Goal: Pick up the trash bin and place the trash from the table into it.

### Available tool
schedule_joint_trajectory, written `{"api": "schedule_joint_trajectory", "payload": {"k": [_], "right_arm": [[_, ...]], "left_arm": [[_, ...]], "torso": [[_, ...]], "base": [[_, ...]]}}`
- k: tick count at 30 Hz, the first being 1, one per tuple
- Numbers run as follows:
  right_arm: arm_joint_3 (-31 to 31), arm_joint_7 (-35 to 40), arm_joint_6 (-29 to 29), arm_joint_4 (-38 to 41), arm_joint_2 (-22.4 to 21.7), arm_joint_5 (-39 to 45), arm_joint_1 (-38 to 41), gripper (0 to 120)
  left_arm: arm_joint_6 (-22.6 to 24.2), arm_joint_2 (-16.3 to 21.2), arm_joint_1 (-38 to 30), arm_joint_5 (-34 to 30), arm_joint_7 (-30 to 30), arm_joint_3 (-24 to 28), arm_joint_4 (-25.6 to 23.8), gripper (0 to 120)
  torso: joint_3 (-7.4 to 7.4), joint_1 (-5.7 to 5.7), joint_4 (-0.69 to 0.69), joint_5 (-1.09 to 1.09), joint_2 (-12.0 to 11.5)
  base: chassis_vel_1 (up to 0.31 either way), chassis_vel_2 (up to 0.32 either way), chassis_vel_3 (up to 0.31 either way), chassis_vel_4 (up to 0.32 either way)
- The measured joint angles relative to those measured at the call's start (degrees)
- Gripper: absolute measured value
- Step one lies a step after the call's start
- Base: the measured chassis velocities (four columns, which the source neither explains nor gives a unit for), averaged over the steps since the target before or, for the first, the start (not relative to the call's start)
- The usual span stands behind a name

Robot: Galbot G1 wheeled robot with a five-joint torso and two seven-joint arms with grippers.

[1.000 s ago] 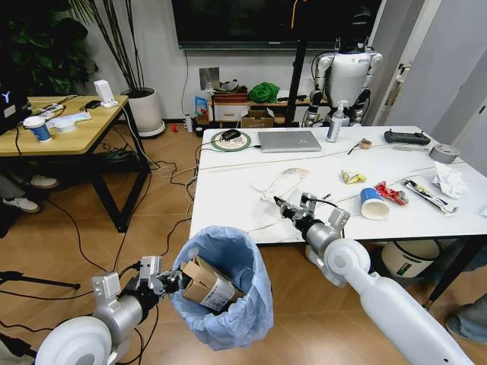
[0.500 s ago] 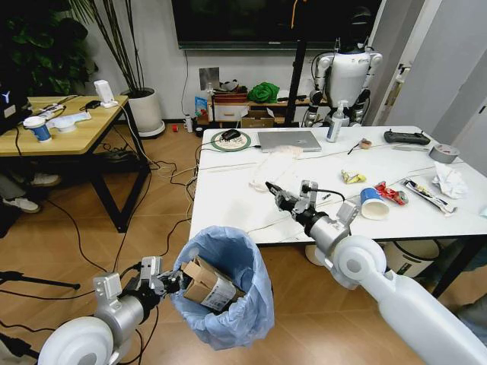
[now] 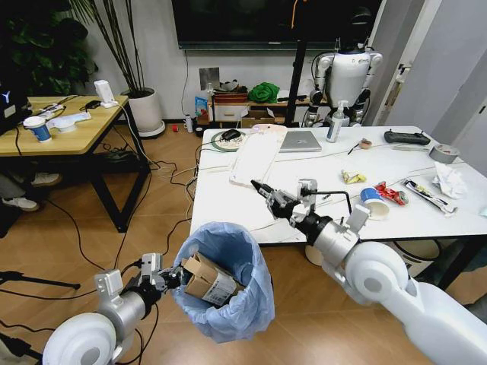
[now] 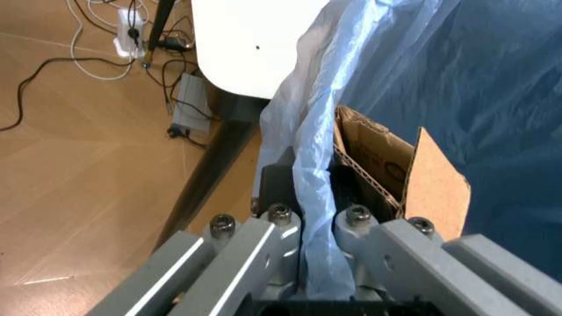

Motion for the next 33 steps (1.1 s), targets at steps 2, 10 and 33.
{"api": "schedule_joint_trajectory", "payload": {"k": [2, 10, 33], "right_arm": [[-0.2, -0.3, 0.1, 0.7, -0.8, -0.1, -0.3, 0], [-2.2, -2.1, 0.8, 4.4, -5.3, -1.7, -2.0, 0], [-11.3, -5.7, 1.6, 3.9, -9.8, -9.0, -2.5, 0]], "left_arm": [[0.0, 0.0, -0.1, 0.0, 0.0, 0.0, 0.0, 0], [0.1, -0.4, -0.6, -0.4, -0.2, -0.1, 0.2, 0], [0.3, -1.2, -0.7, -0.7, -0.6, -0.9, 0.0, 0]], "torso": [[0.0, 0.0, 0.0, 0.0, 0.0], [0.0, 0.0, 0.0, 0.0, 0.0], [0.0, 0.0, 0.0, 0.0, 0.0]], "base": [[0.0, 0.0, 0.0, 0.0], [0.0, 0.0, 0.0, 0.0], [0.0, 0.0, 0.0, 0.0]]}}
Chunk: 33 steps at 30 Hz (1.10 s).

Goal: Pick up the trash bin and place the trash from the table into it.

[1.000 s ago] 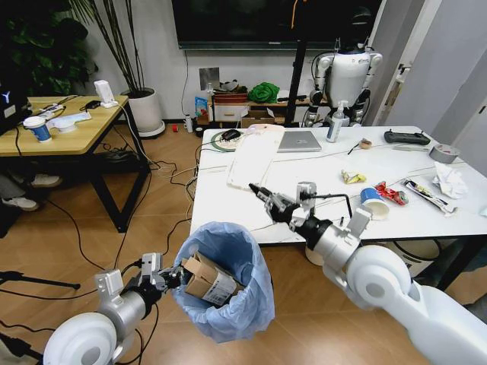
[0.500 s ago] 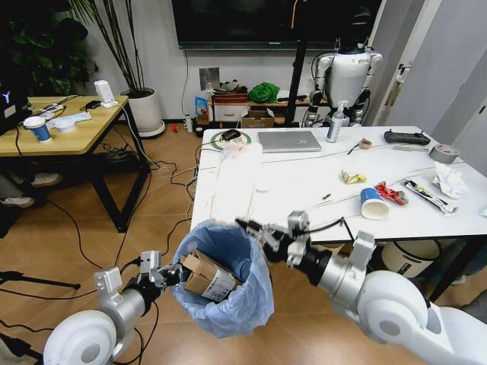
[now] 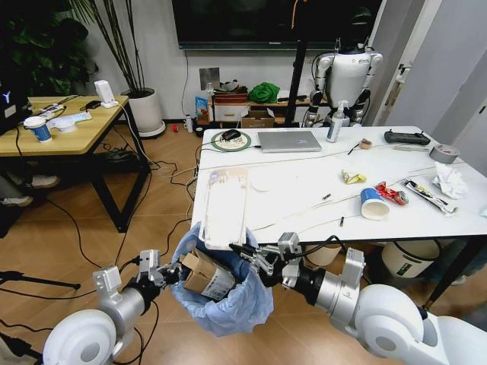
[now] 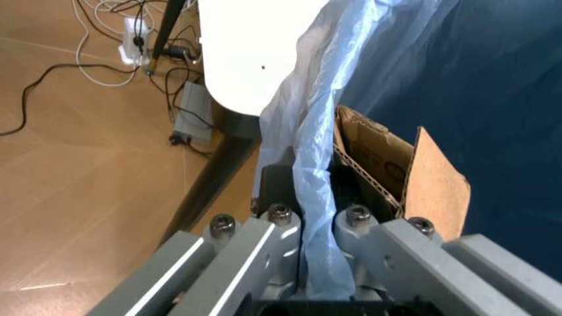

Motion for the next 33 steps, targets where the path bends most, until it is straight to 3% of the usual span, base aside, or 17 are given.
{"api": "schedule_joint_trajectory", "payload": {"k": [19, 33], "right_arm": [[-2.1, -1.6, -0.1, -1.5, 0.9, -5.1, -1.1, 0], [-2.0, -1.6, -0.4, -1.6, 1.3, -5.8, -1.3, 48]], "left_arm": [[0.2, -0.6, -0.1, -0.2, -0.4, -0.6, -0.4, 0], [0.2, -0.2, 0.1, -0.2, -0.5, -0.8, -0.7, 0]], "torso": [[0.0, 0.0, 0.0, 0.0, 0.0], [0.0, 0.0, 0.0, 0.0, 0.0]], "base": [[0.0, 0.0, 0.0, 0.0], [0.0, 0.0, 0.0, 0.0]]}}
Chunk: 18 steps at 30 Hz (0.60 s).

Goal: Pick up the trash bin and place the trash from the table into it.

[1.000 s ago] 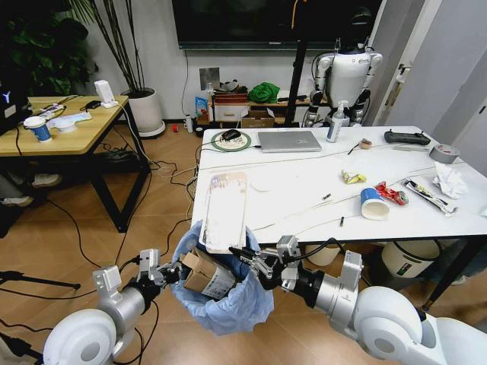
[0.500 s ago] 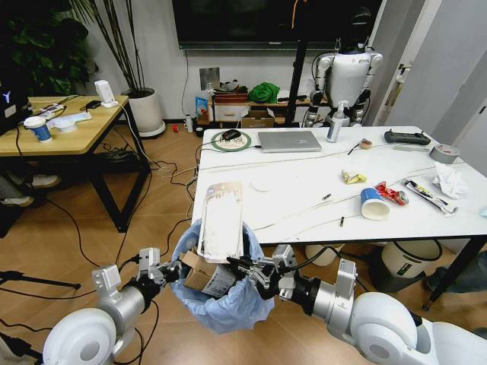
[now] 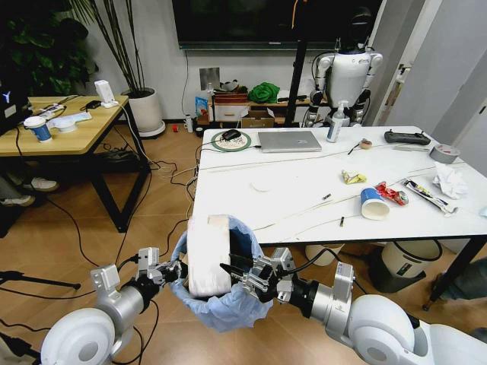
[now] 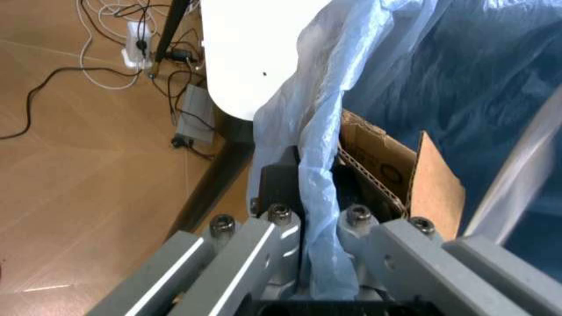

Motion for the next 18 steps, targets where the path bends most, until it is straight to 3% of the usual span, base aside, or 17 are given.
{"api": "schedule_joint_trajectory", "payload": {"k": [2, 9, 18], "right_arm": [[0.1, 0.0, 0.0, 0.0, 0.0, 0.0, 0.1, 58], [1.3, 0.2, 0.0, 0.2, 0.4, 0.8, 0.4, 60], [11.9, 2.5, 0.1, 1.1, 0.7, 7.9, 1.4, 66]], "left_arm": [[0.0, 0.0, 0.0, 0.0, 0.0, 0.0, 0.0, 0], [0.0, -0.4, 0.6, 0.0, 0.0, 0.1, -0.1, 0], [0.2, -0.7, 3.5, 0.8, 0.1, 0.6, -1.4, 0]], "torso": [[0.0, 0.0, 0.0, 0.0, 0.0], [0.0, 0.0, 0.0, 0.0, 0.0], [0.0, 0.0, 0.01, 0.0, 0.0]], "base": [[0.0, 0.0, 0.0, 0.0], [0.0, 0.0, 0.0, 0.0], [0.0, 0.0, 0.0, 0.0]]}}
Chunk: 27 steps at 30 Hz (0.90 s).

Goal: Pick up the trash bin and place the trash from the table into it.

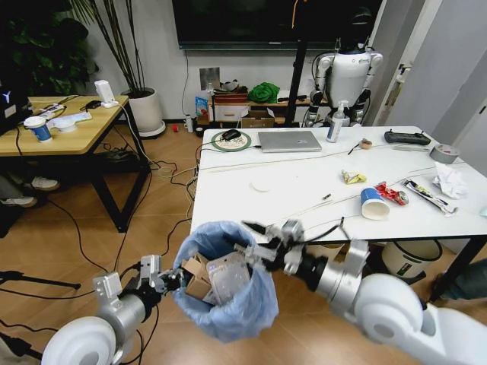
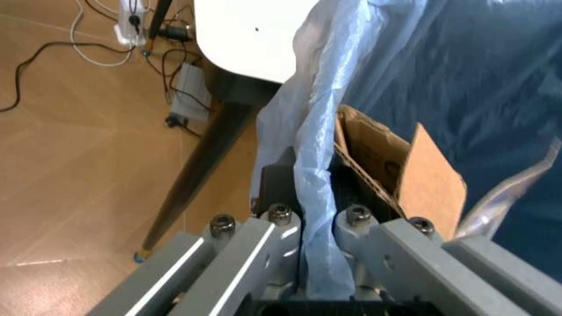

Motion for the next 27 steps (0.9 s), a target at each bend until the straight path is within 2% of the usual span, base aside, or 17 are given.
{"api": "schedule_joint_trajectory", "payload": {"k": [5, 7, 10, 13, 15, 16, 17, 21, 22, 27], "right_arm": [[4.2, 4.4, -0.7, -2.2, 1.8, 1.5, 0.6, 68], [5.8, 7.0, -1.1, -4.6, 3.3, 1.3, 1.3, 72], [6.3, 8.8, -1.5, -7.6, 4.8, 0.6, 2.9, 73], [5.2, 9.9, -1.6, -12.9, 6.7, -3.3, 6.3, 84], [4.9, 10.0, -1.7, -13.5, 6.9, -3.8, 6.8, 84], [2.7, 10.1, -2.3, -17.2, 8.1, -6.5, 10.4, 91], [1.1, 10.1, -2.3, -19.0, 8.9, -7.8, 12.4, 93], [-5.8, 8.3, -2.6, -27.5, 12.7, -10.1, 19.9, 93], [-5.8, 8.3, -2.6, -27.5, 12.7, -10.1, 19.9, 93], [-10.8, 4.8, -4.8, -37.0, 16.4, -11.3, 25.9, 100]], "left_arm": [[0.1, 0.0, 0.6, 0.0, 0.0, -0.3, -0.7, 0], [0.1, 0.5, 0.6, -0.2, 0.0, -0.5, -0.8, 0], [0.1, 1.0, 0.9, -0.4, -0.1, -0.9, -0.9, 0], [0.1, 1.9, 1.3, -0.5, -0.2, -1.1, -1.1, 0], [0.1, 2.0, 1.3, -0.5, -0.2, -1.1, -1.1, 0], [0.2, 1.9, 1.9, -0.5, -0.3, -1.2, -1.4, 0], [0.2, 1.9, 2.2, -0.5, -0.4, -1.2, -1.5, 0], [0.2, 1.2, 3.4, -0.3, -0.6, -1.7, -1.9, 0], [0.2, 1.2, 3.4, -0.3, -0.6, -1.7, -1.9, 0], [0.2, 1.4, 3.7, -0.2, -0.6, -2.2, -2.2, 0]], "torso": [[0.0, 0.0, -0.01, 0.01, 0.0], [0.0, 0.0, -0.01, 0.01, 0.0], [0.0, 0.0, -0.02, 0.01, 0.0], [0.0, 0.0, -0.02, 0.01, 0.0], [0.0, 0.0, -0.03, 0.02, 0.0], [0.0, 0.0, -0.01, 0.01, 0.0], [0.0, 0.01, -0.02, 0.0, 0.0], [0.01, 0.0, 0.01, 0.0, 0.0], [0.01, 0.0, 0.01, 0.0, 0.0], [0.01, 0.01, 0.0, 0.0, 0.0]], "base": [[0.0, 0.0, 0.0, 0.0], [0.0, 0.0, 0.0, 0.0], [0.0, 0.0, 0.0, 0.0], [0.0, 0.0, 0.0, 0.0], [0.0, 0.0, 0.0, 0.0], [0.0, 0.0, 0.0, 0.0], [0.0, 0.0, 0.0, 0.0], [0.0, 0.0, 0.0, 0.0], [0.0, 0.0, 0.0, 0.0], [0.0, 0.0, 0.0, 0.0]]}}
